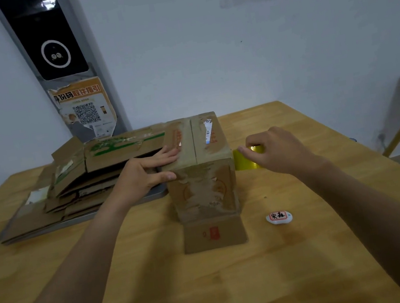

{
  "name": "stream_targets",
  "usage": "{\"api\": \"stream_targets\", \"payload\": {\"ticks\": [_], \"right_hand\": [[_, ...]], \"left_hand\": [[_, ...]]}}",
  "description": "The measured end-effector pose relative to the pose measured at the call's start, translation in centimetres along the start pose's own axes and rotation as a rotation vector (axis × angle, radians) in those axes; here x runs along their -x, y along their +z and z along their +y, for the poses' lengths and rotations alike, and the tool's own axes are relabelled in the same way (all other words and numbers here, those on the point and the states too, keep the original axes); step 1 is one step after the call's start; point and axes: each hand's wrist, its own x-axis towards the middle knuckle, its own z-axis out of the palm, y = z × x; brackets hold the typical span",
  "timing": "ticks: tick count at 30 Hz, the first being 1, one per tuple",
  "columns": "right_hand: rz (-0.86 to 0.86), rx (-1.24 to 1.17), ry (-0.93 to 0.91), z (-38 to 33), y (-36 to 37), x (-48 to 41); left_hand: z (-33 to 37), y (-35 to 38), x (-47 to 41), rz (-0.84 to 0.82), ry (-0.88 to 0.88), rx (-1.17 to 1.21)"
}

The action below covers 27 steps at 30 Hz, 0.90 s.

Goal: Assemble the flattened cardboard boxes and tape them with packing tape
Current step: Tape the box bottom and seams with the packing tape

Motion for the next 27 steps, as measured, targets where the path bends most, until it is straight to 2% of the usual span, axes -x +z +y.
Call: {"api": "stream_targets", "payload": {"ticks": [3, 6, 9, 12, 14, 17, 23, 27], "right_hand": [[0.003, -0.049, -0.004, -0.1, 0.7, 0.1], [-0.028, -0.020, 0.006, -0.7, 0.9, -0.1], [-0.096, -0.051, 0.013, -1.8, 0.9, 0.2], [-0.178, -0.252, 0.046, -4.3, 1.2, 0.9], [-0.232, -0.371, 0.053, -6.5, 1.9, 0.9], [-0.292, -0.486, 0.043, -9.1, 2.4, 0.9], [-0.427, -0.866, 0.169, -8.9, 1.3, 2.7], [-0.277, -0.689, 0.151, -9.0, 0.5, 2.7]], "left_hand": [[-0.9, -0.3, 1.0, 0.048, -0.008, 0.050], [-1.1, 0.2, 1.5, 0.058, 0.039, -0.011], [-1.4, 0.1, 2.2, 0.122, 0.076, -0.227], [-0.8, -0.3, 2.5, 0.225, 0.142, -0.532], [0.6, 0.7, 2.2, 0.153, 0.274, -0.657], [1.8, 3.2, 2.3, 0.006, 0.236, -0.639], [0.5, 2.7, 2.7, 0.073, 0.214, -0.556], [0.5, 3.1, 2.5, 0.095, 0.195, -0.539]]}}
